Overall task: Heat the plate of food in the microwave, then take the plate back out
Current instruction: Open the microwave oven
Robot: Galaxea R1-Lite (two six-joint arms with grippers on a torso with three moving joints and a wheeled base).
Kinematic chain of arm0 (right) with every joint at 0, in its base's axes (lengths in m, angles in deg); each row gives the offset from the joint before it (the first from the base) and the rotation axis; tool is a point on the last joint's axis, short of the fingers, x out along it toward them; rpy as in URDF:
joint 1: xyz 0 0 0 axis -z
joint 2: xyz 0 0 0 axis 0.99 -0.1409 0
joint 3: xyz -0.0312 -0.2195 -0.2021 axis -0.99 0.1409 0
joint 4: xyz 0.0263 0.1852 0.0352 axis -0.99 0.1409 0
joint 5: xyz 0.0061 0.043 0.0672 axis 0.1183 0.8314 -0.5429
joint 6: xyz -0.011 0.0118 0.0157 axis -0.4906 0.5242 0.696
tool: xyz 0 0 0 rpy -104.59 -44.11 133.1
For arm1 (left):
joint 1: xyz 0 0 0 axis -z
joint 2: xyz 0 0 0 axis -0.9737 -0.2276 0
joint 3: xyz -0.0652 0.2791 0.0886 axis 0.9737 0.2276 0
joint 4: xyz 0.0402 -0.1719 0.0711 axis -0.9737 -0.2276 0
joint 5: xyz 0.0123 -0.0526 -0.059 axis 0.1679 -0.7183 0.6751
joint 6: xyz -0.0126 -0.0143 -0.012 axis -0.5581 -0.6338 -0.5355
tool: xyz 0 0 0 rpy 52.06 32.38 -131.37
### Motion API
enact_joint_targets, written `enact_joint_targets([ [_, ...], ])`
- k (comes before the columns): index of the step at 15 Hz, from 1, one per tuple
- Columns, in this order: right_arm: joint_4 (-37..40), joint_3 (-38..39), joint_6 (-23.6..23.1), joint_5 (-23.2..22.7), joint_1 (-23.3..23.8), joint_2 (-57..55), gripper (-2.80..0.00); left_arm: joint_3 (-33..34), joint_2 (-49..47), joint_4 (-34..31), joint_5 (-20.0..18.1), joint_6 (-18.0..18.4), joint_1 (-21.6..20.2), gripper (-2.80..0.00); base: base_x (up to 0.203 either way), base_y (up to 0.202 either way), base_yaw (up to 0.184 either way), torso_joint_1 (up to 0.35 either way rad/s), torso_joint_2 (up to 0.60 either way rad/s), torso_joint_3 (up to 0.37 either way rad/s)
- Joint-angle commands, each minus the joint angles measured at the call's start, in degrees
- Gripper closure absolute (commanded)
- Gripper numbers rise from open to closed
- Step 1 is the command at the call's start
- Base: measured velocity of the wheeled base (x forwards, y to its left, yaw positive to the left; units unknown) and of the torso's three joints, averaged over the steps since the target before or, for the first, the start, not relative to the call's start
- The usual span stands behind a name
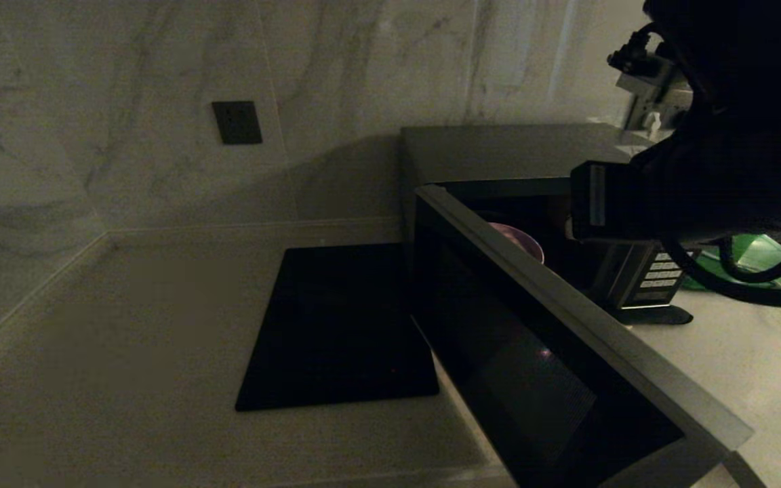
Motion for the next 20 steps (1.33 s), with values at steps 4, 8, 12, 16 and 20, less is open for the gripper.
enact_joint_targets([
  [4,1.97,2.45,0.82,0.14,-0.07,-0.43,0.0,0.0,0.01,0.02,0.07,-0.04,-0.01,0.0,0.0,0.0,0.0,0.0,0.0,0.0],
  [8,4.2,2.45,2.24,-2.8,-0.59,-0.46,0.0,0.0,0.01,0.02,0.04,-0.04,-0.01,0.0,0.0,0.0,0.0,0.0,0.0,0.0],
  [12,4.2,2.16,3.22,-4.81,-2.89,-0.17,0.0,0.0,0.01,0.02,0.05,-0.04,-0.01,0.0,0.0,0.0,0.0,0.0,0.0,0.0],
  [16,4.2,1.84,4.56,-6.88,-4.76,-0.35,0.0,0.0,0.01,0.02,0.01,-0.04,-0.01,0.0,0.0,0.0,0.0,0.0,0.0,0.0],
  [20,4.2,1.75,5.03,-8.01,-5.26,-0.78,0.0,0.0,0.01,0.02,0.08,-0.04,-0.01,0.0,0.0,0.0,0.0,0.0,0.0,0.0],
])
